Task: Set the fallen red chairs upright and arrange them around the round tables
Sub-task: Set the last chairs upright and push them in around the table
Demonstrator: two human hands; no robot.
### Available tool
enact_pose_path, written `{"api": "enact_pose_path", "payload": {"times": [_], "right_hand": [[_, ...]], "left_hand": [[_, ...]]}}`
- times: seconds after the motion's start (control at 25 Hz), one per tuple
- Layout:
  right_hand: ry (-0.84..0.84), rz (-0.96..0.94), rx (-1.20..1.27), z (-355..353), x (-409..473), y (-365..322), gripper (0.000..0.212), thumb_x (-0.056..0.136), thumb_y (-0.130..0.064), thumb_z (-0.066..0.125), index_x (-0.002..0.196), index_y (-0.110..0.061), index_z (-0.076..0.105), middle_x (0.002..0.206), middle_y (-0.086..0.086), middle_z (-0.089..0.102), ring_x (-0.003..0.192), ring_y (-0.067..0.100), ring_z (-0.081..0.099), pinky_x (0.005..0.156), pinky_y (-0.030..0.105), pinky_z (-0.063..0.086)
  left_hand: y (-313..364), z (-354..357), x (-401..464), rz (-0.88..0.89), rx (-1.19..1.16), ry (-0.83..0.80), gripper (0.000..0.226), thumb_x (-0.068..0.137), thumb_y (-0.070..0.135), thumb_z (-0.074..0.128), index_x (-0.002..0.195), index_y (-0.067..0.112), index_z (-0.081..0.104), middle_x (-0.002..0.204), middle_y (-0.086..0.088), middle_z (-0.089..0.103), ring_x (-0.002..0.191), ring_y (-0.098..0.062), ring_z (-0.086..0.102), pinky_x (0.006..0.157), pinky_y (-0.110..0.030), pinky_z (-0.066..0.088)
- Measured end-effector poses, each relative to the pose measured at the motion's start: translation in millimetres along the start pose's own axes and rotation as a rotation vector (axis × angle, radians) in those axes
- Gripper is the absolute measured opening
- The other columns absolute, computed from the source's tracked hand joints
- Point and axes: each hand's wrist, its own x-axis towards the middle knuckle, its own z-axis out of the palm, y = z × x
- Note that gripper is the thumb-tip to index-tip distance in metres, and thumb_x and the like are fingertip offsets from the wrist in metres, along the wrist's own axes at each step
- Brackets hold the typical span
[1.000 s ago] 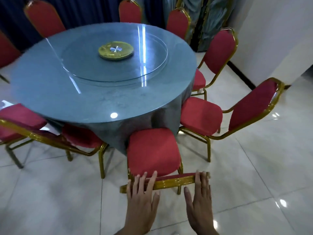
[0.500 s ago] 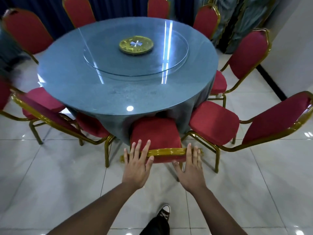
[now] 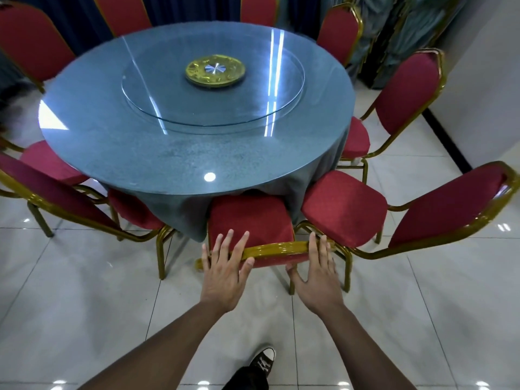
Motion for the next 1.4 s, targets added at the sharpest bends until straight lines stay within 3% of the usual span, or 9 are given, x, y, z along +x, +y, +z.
{"api": "enact_pose_path", "payload": {"times": [0.24,0.4,0.6,0.72,0.84,1.0,1.08,1.2,1.4], "right_hand": [[-0.057,0.009,0.029,-23.5,39.7,9.7,0.099,0.092,-0.069,0.045,0.155,-0.033,-0.023,0.165,0.002,-0.025,0.152,0.021,-0.019,0.125,0.046,0.001],[-0.072,-0.035,0.009,-34.0,44.4,25.8,0.096,0.094,-0.064,0.046,0.156,-0.035,-0.020,0.165,-0.002,-0.022,0.153,0.019,-0.016,0.125,0.044,0.001],[-0.015,-0.081,0.032,-46.5,43.6,42.2,0.079,0.097,-0.035,0.051,0.160,-0.038,0.002,0.168,-0.011,0.004,0.155,0.016,0.005,0.125,0.042,0.014],[-0.033,-0.086,0.070,-70.9,54.1,61.6,0.069,0.097,-0.029,0.049,0.158,-0.036,0.018,0.163,-0.011,0.026,0.150,0.012,0.024,0.122,0.038,0.026],[0.029,0.001,0.115,-106.1,61.9,91.3,0.062,0.099,-0.029,0.051,0.156,-0.036,0.026,0.158,-0.010,0.038,0.144,0.013,0.035,0.119,0.036,0.033],[0.098,0.098,0.157,-153.1,59.4,145.1,0.060,0.101,-0.028,0.053,0.154,-0.039,0.029,0.152,-0.010,0.046,0.138,0.014,0.043,0.113,0.040,0.043],[0.137,0.127,0.164,-178.0,66.2,172.5,0.059,0.101,-0.028,0.054,0.154,-0.039,0.029,0.150,-0.011,0.047,0.137,0.014,0.044,0.112,0.041,0.044],[0.196,0.149,0.160,-215.0,76.8,219.6,0.059,0.101,-0.030,0.054,0.154,-0.040,0.028,0.146,-0.012,0.050,0.133,0.013,0.047,0.111,0.040,0.045],[0.258,0.083,0.090,-293.5,99.2,303.0,0.055,0.102,-0.035,0.053,0.152,-0.037,0.032,0.149,-0.013,0.047,0.138,0.014,0.044,0.115,0.037,0.037]], "left_hand": [[16.2,-5.5,34.5,0.033,-0.011,-0.098,0.057,0.097,0.072,0.006,0.152,0.057,-0.005,0.167,0.012,-0.006,0.153,-0.013,-0.014,0.121,-0.050,-0.015],[26.2,1.8,36.6,0.015,-0.007,-0.077,0.061,0.095,0.073,0.003,0.153,0.054,0.000,0.168,0.011,-0.002,0.154,-0.014,-0.012,0.123,-0.051,-0.010],[52.2,1.6,41.9,-0.123,-0.048,-0.067,0.078,0.088,0.076,0.000,0.152,0.040,0.029,0.163,0.005,0.024,0.152,-0.021,0.014,0.124,-0.052,0.001],[100.9,6.5,62.3,-0.030,0.006,-0.019,0.070,0.092,0.070,0.007,0.144,0.037,0.042,0.150,0.008,0.044,0.142,-0.017,0.035,0.121,-0.048,0.018],[154.0,9.8,84.5,0.023,0.035,0.007,0.065,0.094,0.066,0.011,0.139,0.036,0.047,0.143,0.008,0.051,0.135,-0.016,0.043,0.114,-0.044,0.026],[220.5,27.7,103.4,0.183,-0.005,-0.083,0.067,0.091,0.065,0.010,0.139,0.036,0.045,0.143,0.009,0.047,0.135,-0.014,0.040,0.114,-0.038,0.025],[259.8,40.2,114.5,0.221,-0.029,-0.108,0.057,0.095,0.062,0.019,0.139,0.035,0.045,0.143,0.010,0.047,0.136,-0.014,0.039,0.115,-0.038,0.025],[321.6,70.1,128.6,0.263,-0.056,-0.160,0.043,0.102,0.051,0.033,0.142,0.035,0.042,0.146,0.010,0.044,0.139,-0.015,0.035,0.117,-0.039,0.022],[433.9,118.6,150.8,0.270,-0.102,-0.168,0.042,0.104,0.048,0.030,0.142,0.035,0.041,0.146,0.011,0.044,0.139,-0.015,0.036,0.119,-0.042,0.024]]}}
